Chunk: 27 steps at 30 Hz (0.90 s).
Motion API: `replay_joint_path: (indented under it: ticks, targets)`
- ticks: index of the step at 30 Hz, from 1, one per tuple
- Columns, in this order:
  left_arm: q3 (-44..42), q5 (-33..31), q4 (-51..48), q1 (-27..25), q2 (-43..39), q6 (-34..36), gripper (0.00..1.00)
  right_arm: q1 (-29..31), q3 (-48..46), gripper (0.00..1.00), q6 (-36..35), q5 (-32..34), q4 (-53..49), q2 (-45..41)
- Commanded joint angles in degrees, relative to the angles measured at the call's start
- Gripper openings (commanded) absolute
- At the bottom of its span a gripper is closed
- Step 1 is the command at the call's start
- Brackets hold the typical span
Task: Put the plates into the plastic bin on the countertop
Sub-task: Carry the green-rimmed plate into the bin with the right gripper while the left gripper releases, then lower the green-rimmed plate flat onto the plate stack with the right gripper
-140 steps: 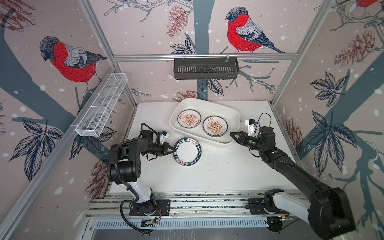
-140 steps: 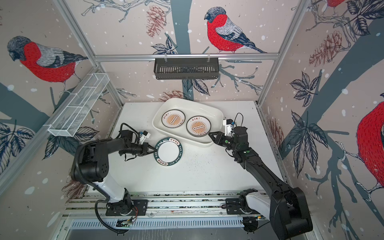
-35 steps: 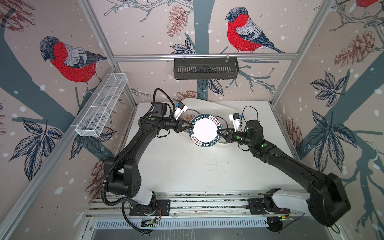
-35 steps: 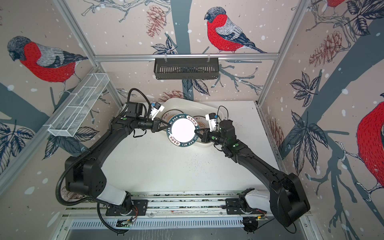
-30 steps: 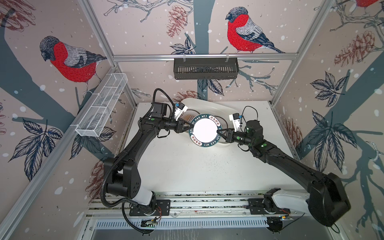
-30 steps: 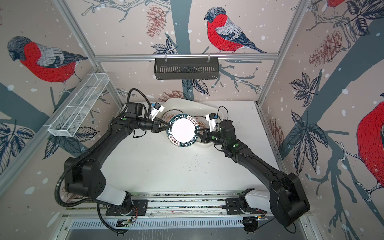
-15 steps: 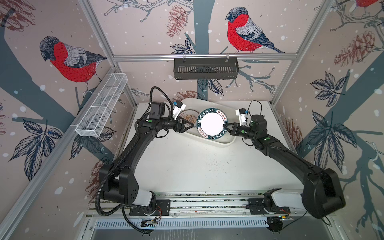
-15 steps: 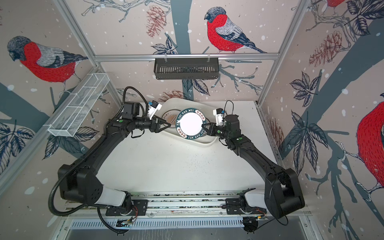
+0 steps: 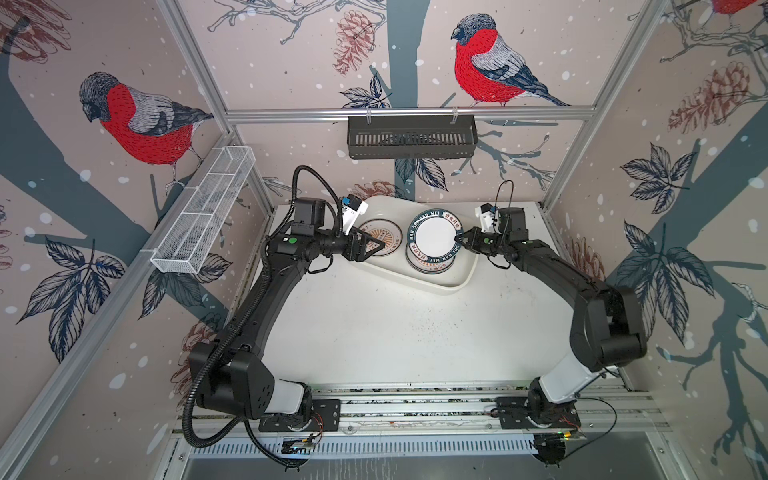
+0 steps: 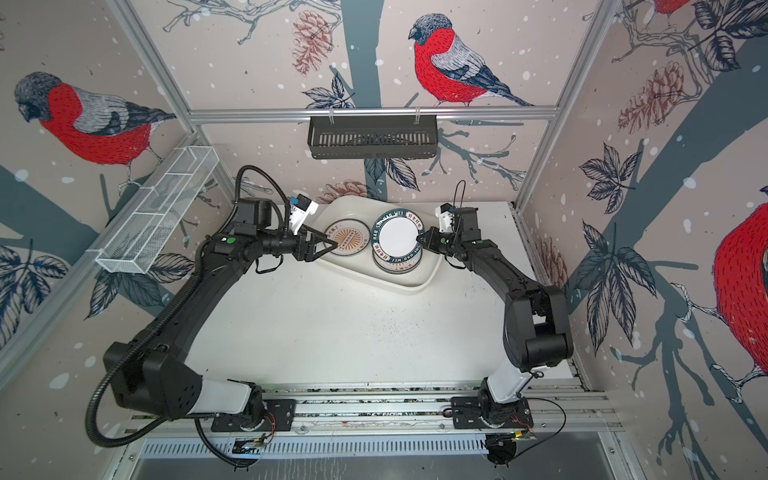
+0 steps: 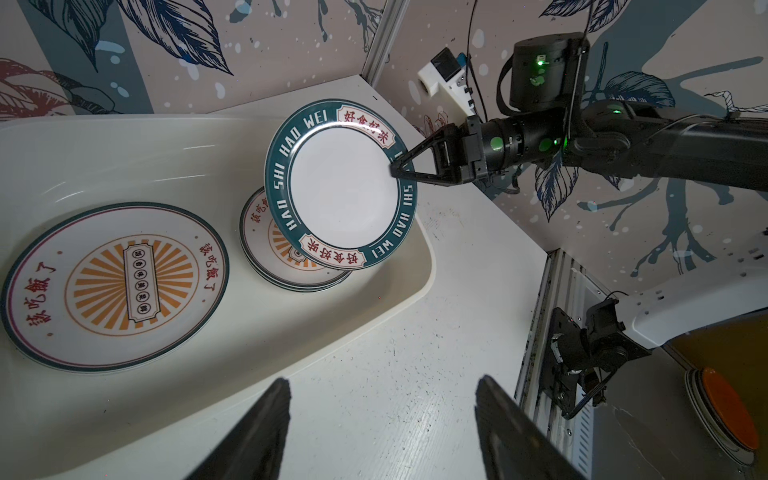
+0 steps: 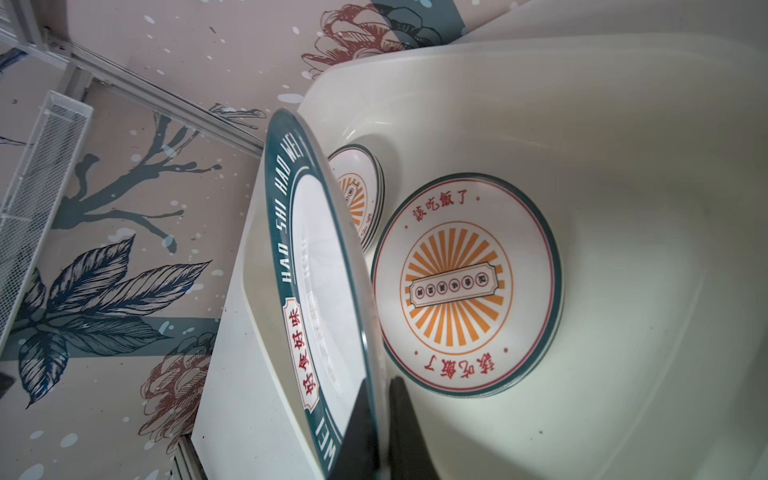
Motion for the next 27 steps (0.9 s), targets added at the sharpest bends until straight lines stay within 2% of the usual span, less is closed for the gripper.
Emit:
replay_joint_path:
  ticks: [1, 10, 27]
  targets:
    - [0.6, 1.3, -0.7, 0.2, -0.5, 1.3, 0.70, -0.1, 4.0, 0.06, -1.9, 0.3, -4.8, 3.6]
    - [0.6, 2.6, -1.1, 0.2, -0.9, 1.8, 0.70, -0.5, 9.9, 0.07, -3.0, 3.7, -11.3, 10.2]
    - [0.4, 4.4, -0.9, 0.2, -1.5, 1.5, 0.70, -0.9, 14.2, 0.09, -2.8, 2.3, -15.2, 16.1]
